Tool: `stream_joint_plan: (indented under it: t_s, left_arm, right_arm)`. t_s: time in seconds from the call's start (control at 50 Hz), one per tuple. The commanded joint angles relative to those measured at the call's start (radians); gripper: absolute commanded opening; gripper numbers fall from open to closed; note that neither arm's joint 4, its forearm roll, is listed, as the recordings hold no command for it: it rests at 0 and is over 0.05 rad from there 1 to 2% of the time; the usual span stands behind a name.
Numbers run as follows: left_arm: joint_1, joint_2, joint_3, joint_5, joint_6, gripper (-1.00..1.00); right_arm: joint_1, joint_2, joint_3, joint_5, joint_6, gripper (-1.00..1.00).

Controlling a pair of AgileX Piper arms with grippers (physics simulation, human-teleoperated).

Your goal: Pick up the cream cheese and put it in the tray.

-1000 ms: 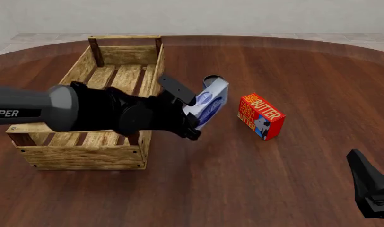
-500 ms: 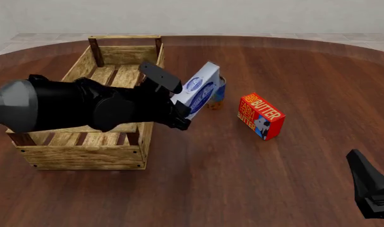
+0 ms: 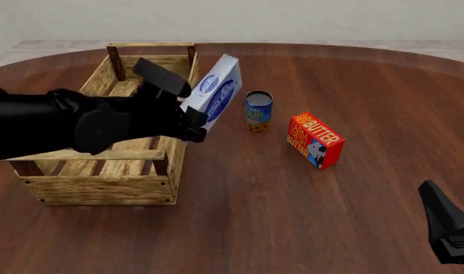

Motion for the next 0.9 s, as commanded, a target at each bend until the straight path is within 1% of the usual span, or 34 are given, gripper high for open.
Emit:
stream_joint_plan:
  t_s: [0.02, 0.06, 0.14, 0.3, 0.48, 0.5, 0.56, 0.76, 0.9]
  left_arm:
    - [0.041, -0.087, 0.037, -0.020, -0.004, -1.00]
    - [0.047, -0.106, 0.053, -0.037, -0.019, -1.00]
    - [0.054, -0.141, 0.074, -0.044, -0.022, -1.00]
    - [0.071, -0.149, 0.094, -0.051, -0.022, -1.00]
    - [0.101, -0.152, 0.063, -0.016, -0.018, -1.00]
    - [0.108, -0.144, 0.062, -0.013, 0.009, -1.00]
    - [0.122, -0.134, 0.064, -0.017, -0.005, -1.00]
    - [0.183, -0.103, 0.043, -0.017, 0.019, -1.00]
    - [0.218, -0.081, 0.036, -0.023, 0.019, -1.00]
  right_arm:
    - [0.002, 0.000, 0.000, 0.002, -0.003, 1.00]
    - [0.003, 0.000, 0.000, 0.002, -0.003, 1.00]
    - [0.003, 0.000, 0.000, 0.003, -0.004, 1.00]
    - [0.003, 0.000, 0.000, 0.006, -0.005, 1.00]
    - [0.001, 0.000, 0.000, 0.002, -0.005, 1.00]
    - [0.000, 0.000, 0.000, 0.001, -0.005, 1.00]
    - [0.000, 0.000, 0.000, 0.000, -0.006, 1.00]
    - [0.001, 0.000, 0.000, -0.002, -0.005, 1.00]
    - [0.002, 0.000, 0.000, -0.002, -0.006, 1.00]
